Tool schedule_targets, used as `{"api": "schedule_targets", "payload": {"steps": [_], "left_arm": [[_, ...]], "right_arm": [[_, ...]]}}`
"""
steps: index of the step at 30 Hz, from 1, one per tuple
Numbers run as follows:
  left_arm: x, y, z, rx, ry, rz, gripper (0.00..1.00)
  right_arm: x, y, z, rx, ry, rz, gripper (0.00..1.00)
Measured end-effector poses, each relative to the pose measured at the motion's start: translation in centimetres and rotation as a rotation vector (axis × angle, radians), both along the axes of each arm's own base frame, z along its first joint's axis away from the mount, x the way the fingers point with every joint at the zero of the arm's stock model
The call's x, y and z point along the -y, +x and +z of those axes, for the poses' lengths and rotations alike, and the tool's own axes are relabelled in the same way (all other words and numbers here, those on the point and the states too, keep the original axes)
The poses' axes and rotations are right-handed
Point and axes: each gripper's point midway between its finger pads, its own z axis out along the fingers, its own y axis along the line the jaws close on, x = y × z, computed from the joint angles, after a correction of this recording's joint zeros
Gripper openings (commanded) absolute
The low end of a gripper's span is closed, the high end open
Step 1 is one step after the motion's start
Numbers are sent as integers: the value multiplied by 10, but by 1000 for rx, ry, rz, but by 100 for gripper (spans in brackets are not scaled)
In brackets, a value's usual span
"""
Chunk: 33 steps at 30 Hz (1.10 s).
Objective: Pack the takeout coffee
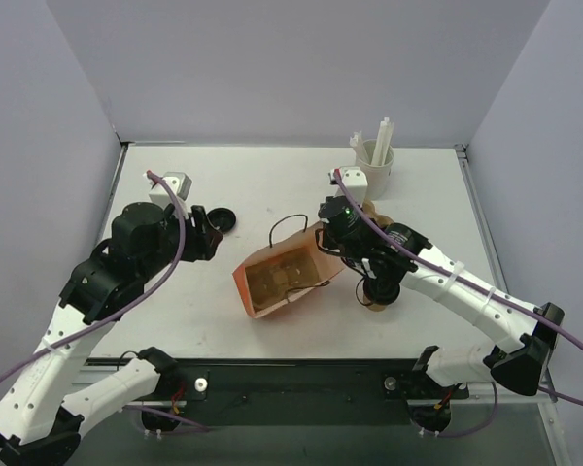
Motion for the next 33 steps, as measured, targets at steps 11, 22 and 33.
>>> {"api": "schedule_targets", "payload": {"steps": [11,22,33], "left_arm": [[17,17,16,1,-14,-23,55],[55,-56,-17,-153,-179,-167,53],[88,-70,-45,-252,-133,-194,53]], "right_arm": [[9,17,24,137,54,-139,0],[36,6,19,163,71,-258,0],[39,4,15,153,80,-285,0]]}}
